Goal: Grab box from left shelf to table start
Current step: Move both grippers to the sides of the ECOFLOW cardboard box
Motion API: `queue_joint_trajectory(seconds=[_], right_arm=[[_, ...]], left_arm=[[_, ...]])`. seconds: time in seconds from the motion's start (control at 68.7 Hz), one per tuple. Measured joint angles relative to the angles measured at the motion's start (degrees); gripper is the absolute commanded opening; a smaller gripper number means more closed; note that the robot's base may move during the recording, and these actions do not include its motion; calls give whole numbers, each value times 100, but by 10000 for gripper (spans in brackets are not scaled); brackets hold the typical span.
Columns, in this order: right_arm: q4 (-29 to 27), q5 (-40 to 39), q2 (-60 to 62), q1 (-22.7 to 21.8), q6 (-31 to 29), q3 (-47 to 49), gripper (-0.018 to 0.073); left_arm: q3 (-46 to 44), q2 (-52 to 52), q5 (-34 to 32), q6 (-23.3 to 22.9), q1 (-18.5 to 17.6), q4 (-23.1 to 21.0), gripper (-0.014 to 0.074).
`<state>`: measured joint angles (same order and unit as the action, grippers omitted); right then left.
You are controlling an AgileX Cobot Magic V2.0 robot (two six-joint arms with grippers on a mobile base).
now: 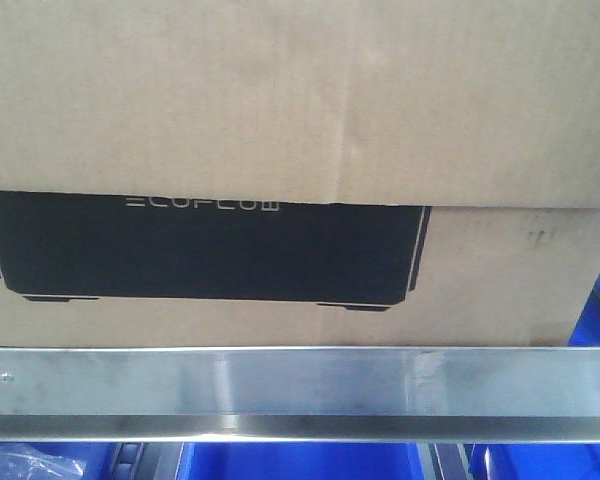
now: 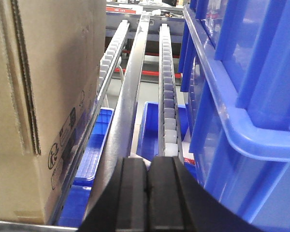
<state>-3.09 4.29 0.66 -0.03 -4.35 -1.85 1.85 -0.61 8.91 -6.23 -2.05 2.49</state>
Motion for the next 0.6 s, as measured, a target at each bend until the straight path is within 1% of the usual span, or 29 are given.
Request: queue_joint_trajectory(seconds=[0.597], right_arm=[[0, 0, 0, 0, 0, 0, 57]], left_arm=[[0, 0, -37, 0, 0, 0, -93]])
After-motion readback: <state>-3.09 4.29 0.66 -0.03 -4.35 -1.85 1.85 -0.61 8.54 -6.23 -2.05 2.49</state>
